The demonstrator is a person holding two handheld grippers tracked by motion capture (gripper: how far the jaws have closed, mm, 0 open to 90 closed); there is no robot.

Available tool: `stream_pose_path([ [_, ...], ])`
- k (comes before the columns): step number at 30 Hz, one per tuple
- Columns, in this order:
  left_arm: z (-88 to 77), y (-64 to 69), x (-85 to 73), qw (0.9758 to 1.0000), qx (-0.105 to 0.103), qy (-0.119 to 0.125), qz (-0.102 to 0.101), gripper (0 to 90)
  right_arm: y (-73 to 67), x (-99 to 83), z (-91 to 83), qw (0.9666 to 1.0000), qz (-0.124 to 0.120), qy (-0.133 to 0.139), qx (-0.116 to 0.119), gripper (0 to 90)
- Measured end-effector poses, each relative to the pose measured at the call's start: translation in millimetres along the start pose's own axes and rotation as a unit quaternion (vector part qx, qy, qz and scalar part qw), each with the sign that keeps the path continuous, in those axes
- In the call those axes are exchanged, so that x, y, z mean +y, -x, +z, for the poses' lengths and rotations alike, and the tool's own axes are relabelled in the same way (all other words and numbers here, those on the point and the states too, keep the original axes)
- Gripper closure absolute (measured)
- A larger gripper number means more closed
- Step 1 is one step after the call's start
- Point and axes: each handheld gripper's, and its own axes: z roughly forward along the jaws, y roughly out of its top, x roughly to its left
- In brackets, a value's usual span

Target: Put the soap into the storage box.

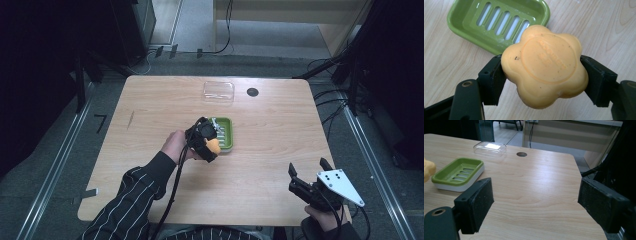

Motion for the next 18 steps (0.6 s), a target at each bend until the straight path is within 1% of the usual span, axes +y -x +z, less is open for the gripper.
stream_pose_path([
  [6,0.2,-5.9,7.1,1.0000,-0.001,0.008,-0.003,27.7,0.2,-0.1,0.0,1.0000,0.000,0.000,0.000,13.7],
  [7,0.0,-7.3,8.6,1.0000,-0.003,0.009,-0.001,27.7,0.3,-0.1,0.0,1.0000,0.000,0.000,0.000,13.7],
  [8,0.1,-7.7,9.5,0.9999,-0.007,0.013,-0.005,27.7,0.6,-0.1,0.1,1.0000,-0.001,0.000,0.000,13.7],
  [9,0.2,-8.8,10.6,0.9999,-0.009,0.014,-0.004,27.7,0.6,-0.1,0.1,1.0000,0.000,0.000,0.000,13.7],
  [11,0.9,-10.1,12.8,0.9999,-0.009,0.013,-0.001,27.8,0.3,-0.1,0.0,1.0000,0.000,0.000,0.000,13.7],
  [18,2.8,-15.3,16.2,0.9999,-0.007,0.015,-0.005,27.7,0.8,-0.2,-0.2,1.0000,0.001,-0.001,-0.001,13.7],
])
